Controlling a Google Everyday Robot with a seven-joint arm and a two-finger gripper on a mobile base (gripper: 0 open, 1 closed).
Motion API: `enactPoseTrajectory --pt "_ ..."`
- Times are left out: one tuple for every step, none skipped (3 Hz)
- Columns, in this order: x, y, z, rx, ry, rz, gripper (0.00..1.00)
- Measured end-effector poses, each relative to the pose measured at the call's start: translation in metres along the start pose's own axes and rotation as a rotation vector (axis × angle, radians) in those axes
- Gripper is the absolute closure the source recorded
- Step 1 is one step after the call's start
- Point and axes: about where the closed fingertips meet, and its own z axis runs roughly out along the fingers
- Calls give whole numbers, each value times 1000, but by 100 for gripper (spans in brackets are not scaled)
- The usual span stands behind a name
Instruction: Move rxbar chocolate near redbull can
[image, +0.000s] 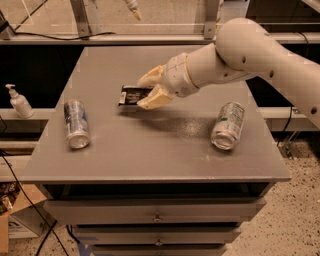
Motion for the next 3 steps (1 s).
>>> enactPoseTrajectory --pt "-12 30 15 -123 -38 -32 100" --pt "-19 58 32 -232 -69 -44 82" --pt "-22 74 43 -290 -87 -52 60"
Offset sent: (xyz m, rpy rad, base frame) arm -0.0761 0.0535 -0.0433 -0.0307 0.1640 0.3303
